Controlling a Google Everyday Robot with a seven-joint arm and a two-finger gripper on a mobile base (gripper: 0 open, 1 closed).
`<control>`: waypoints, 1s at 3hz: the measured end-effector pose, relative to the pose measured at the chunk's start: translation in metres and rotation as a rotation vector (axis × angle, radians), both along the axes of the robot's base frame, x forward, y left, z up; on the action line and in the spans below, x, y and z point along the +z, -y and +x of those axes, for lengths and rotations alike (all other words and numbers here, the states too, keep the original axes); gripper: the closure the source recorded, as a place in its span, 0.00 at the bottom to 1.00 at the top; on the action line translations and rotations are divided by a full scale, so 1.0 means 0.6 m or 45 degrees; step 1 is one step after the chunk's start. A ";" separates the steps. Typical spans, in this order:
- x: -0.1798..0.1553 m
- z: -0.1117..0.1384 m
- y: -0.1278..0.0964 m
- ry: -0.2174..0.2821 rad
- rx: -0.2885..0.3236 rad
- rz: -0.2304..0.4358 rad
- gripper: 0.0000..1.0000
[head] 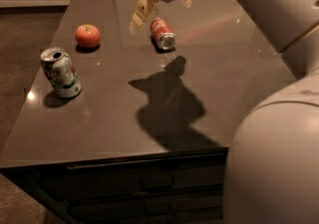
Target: Place coke can upright
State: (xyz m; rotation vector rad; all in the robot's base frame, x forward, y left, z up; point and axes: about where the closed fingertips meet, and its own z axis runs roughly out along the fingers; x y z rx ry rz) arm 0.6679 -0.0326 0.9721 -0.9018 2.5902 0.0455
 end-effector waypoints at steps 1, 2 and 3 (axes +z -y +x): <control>-0.012 0.044 -0.009 -0.028 -0.077 -0.042 0.00; -0.032 0.095 -0.007 -0.062 -0.111 -0.090 0.00; -0.094 0.179 0.010 -0.069 -0.142 -0.080 0.00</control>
Offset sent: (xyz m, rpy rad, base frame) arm 0.1071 -0.0110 -0.0059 -0.1406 0.1280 -0.1290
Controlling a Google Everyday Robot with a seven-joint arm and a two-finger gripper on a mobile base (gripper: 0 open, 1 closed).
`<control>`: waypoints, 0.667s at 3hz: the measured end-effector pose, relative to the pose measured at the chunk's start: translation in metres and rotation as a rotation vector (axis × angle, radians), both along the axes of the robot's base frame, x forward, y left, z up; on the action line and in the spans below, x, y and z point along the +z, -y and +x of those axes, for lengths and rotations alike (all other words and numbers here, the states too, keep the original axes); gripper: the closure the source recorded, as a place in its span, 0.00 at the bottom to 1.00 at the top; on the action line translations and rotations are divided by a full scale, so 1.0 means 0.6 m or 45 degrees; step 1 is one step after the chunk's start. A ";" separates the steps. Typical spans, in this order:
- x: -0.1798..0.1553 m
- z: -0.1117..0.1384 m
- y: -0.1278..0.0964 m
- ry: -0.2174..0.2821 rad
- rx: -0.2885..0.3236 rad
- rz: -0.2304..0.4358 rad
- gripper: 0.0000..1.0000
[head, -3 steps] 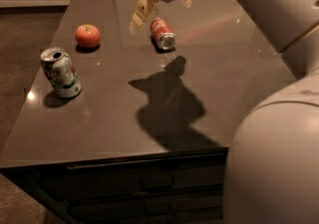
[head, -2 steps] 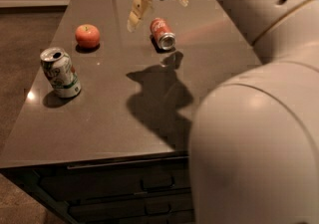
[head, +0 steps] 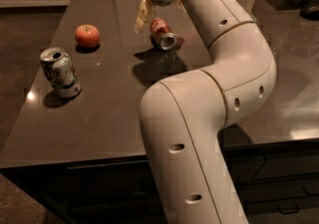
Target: Place coke can upright
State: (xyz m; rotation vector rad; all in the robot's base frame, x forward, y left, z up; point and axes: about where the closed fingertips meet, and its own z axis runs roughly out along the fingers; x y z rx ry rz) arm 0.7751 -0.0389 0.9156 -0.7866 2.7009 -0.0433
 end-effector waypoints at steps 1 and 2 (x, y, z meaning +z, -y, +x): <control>-0.004 0.026 -0.013 0.056 0.007 0.024 0.00; -0.007 0.034 -0.018 0.074 0.010 0.032 0.00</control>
Offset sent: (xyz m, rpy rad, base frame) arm 0.0110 0.0056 -0.0020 0.0132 -0.0302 0.0037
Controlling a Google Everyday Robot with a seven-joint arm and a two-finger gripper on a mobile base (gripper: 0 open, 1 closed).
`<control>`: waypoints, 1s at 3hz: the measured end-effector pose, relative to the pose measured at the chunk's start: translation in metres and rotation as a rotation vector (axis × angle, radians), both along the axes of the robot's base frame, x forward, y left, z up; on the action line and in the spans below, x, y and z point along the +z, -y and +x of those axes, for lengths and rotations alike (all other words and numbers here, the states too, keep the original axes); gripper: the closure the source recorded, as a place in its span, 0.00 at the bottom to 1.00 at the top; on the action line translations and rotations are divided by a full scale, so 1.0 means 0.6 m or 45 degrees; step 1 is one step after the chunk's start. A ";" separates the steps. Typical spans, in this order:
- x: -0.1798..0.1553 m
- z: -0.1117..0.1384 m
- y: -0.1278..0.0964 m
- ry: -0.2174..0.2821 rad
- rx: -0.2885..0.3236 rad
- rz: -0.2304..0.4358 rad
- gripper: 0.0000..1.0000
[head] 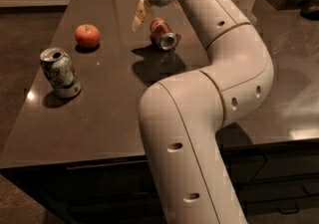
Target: Place coke can upright
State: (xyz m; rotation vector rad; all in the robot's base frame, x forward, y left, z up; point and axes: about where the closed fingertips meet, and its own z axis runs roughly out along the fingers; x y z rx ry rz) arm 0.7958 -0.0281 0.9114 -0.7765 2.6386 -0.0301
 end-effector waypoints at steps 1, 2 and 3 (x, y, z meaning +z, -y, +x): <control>-0.010 0.005 0.007 -0.007 -0.079 0.029 0.00; -0.026 0.006 0.025 -0.031 -0.225 0.092 0.00; -0.048 0.004 0.029 -0.075 -0.341 0.147 0.00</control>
Offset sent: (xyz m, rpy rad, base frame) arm -0.0193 -0.0318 -0.0282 0.1265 0.0681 -0.3375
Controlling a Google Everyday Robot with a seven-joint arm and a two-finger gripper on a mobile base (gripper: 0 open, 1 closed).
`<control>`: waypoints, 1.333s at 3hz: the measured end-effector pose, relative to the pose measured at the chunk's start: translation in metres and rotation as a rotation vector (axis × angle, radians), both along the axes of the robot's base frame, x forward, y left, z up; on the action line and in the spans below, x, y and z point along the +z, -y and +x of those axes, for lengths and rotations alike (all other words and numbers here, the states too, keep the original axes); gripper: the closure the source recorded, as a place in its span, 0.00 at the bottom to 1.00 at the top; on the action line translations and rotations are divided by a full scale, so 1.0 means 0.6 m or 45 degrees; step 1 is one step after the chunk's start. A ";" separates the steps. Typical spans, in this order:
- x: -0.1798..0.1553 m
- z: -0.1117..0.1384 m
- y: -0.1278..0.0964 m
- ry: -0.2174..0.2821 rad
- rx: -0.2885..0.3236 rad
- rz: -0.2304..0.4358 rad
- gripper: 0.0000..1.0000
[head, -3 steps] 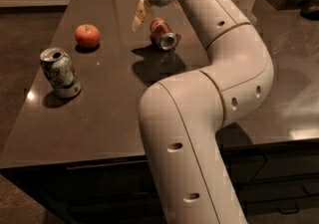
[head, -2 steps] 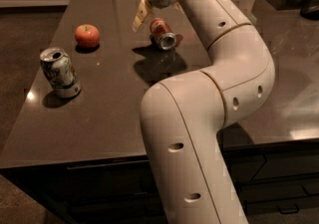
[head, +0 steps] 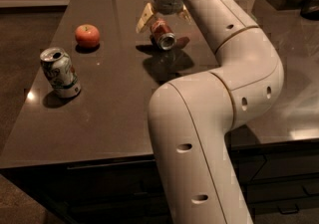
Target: Place coke can upright
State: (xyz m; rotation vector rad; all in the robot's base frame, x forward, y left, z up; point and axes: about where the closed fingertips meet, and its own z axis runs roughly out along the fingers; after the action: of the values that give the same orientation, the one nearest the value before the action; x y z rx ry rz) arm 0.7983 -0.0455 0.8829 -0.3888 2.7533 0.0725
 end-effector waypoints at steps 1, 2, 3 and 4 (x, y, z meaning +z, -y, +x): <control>-0.015 -0.001 -0.006 -0.029 -0.036 0.011 0.00; -0.037 0.000 -0.012 -0.068 -0.073 -0.046 0.00; -0.037 0.005 -0.019 -0.065 -0.100 -0.099 0.18; -0.006 0.012 -0.025 -0.010 -0.127 -0.143 0.49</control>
Offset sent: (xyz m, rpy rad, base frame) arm -0.0013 0.0057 -0.0245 -0.1053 0.1152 -0.0978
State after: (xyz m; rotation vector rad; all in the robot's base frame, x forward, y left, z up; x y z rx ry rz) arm 0.8055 -0.0307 0.8791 -0.2806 2.7871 -0.1069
